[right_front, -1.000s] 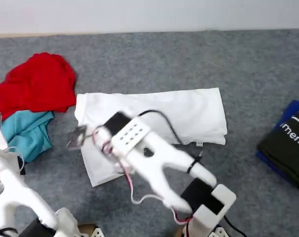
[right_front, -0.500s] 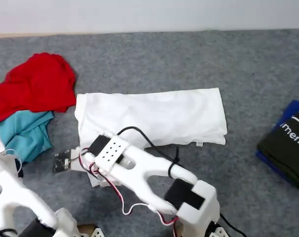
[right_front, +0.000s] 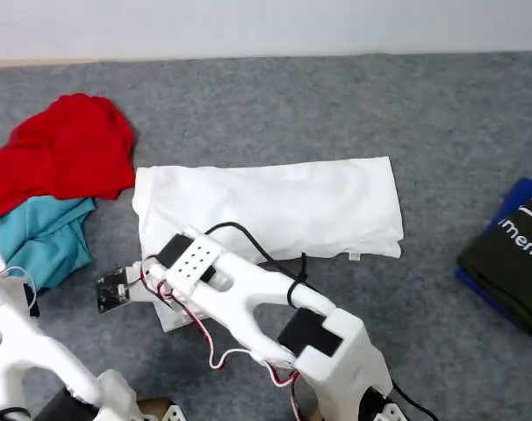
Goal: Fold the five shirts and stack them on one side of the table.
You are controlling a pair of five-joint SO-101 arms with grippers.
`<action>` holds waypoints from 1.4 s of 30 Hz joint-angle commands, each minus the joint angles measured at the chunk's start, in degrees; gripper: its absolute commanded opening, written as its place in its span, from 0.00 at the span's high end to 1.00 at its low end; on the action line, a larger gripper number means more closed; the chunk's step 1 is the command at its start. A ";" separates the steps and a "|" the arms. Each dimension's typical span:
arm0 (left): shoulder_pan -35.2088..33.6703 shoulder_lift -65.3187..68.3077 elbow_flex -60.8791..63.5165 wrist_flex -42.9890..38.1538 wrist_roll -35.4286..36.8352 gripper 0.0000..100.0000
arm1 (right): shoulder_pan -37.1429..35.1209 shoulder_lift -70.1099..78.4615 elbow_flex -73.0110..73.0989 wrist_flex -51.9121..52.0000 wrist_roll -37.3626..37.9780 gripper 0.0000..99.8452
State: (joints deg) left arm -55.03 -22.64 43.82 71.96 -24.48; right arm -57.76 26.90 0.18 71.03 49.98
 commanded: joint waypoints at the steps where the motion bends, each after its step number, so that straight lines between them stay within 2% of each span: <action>1: -0.44 -1.41 -0.66 0.35 0.18 0.99 | -0.04 4.53 -5.45 4.26 0.88 0.92; 5: -0.44 -1.41 -0.66 0.35 0.18 0.99 | -0.04 8.84 -11.87 9.27 2.46 0.98; 12: -0.44 -1.41 -0.66 0.44 0.18 0.99 | 0.04 9.89 -20.48 16.22 2.11 0.99; 17: -0.44 -1.41 -0.66 0.44 0.18 0.99 | 3.47 9.89 -25.76 19.21 2.11 0.99; 27: -0.18 -1.41 -0.66 0.35 0.18 0.99 | 11.03 10.42 -36.04 17.36 2.11 0.99; 42: -0.09 -1.41 -0.22 0.53 0.18 0.99 | 16.57 12.62 -36.57 6.55 2.11 0.96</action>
State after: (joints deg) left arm -55.03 -22.64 43.82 71.96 -24.48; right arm -43.52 39.65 -33.32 79.21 51.82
